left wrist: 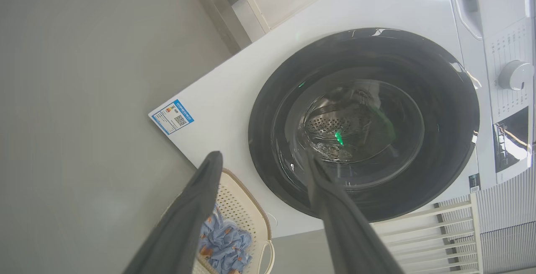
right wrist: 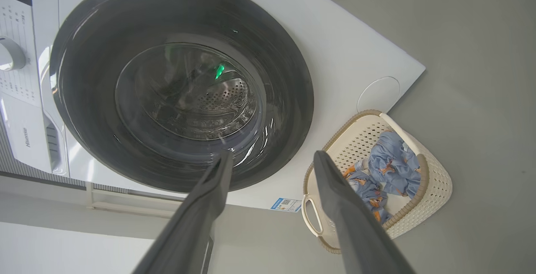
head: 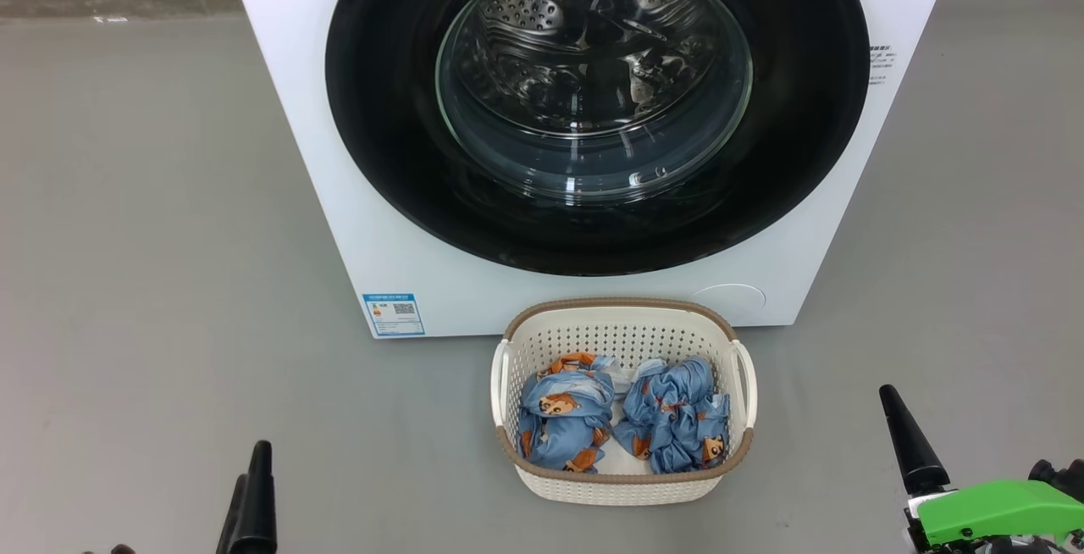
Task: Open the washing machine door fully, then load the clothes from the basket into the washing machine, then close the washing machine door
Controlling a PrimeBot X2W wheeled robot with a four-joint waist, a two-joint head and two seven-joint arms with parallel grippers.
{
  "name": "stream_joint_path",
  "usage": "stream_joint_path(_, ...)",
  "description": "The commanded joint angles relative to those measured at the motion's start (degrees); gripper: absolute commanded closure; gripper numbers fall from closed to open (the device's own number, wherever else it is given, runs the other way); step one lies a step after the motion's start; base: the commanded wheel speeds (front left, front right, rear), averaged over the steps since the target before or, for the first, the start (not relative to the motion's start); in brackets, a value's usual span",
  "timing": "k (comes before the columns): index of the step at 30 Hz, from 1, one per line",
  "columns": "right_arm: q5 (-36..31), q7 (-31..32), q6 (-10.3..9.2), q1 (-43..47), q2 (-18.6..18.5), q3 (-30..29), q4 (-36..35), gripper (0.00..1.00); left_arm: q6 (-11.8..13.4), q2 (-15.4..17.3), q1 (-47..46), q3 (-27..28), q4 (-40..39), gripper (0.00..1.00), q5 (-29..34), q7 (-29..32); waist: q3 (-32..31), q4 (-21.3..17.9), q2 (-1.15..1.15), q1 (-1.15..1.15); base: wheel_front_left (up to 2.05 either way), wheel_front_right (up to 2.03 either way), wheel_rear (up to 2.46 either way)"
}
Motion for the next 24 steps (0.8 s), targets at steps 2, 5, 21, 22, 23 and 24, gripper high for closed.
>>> stream_joint_path(2, -2.32, -0.92, 0.02, -2.49, -1.59, 0.92, -1.72, 0.0, -0.2, 1.17, -1.73, 0.51, -1.84, 0.0, 2.83, -0.91, -0.04, 0.06, 0.0, 0.0, 0.0, 0.0, 0.0)
stream_joint_path(5, -4.61, -1.43, 0.02, -2.64, -2.05, 1.53, -1.6, 0.0, -0.21, 1.27, -1.76, 0.28, -1.7, 0.0, 5.26, -1.42, -0.09, 0.17, 0.0, 0.0, 0.0, 0.0, 0.0)
stream_joint_path(21, -16.41, -4.15, 0.02, -3.18, -4.03, 4.27, -0.87, 0.0, -0.27, 1.74, -1.94, -0.87, -1.21, 0.0, 17.98, -4.12, -0.25, 0.71, 0.0, 0.0, 0.0, 0.0, 0.0)
stream_joint_path(22, -17.05, -4.32, 0.02, -3.21, -4.14, 4.43, -0.81, 0.0, -0.27, 1.79, -1.95, -0.91, -1.12, 0.0, 18.74, -4.28, -0.27, 0.72, 0.0, 0.0, 0.0, 0.0, 0.0)
stream_joint_path(23, -17.72, -4.49, 0.02, -3.24, -4.24, 4.6, -0.75, 0.0, -0.28, 1.82, -1.97, -0.95, -1.06, 0.0, 19.47, -4.45, -0.29, 0.73, 0.0, 0.0, 0.0, 0.0, 0.0)
stream_joint_path(24, -18.38, -4.66, 0.02, -3.27, -4.35, 4.76, -0.69, 0.0, -0.28, 1.84, -1.97, -1.04, -0.97, 0.0, 20.17, -4.62, -0.32, 0.73, 0.0, 0.0, 0.0, 0.0, 0.0)
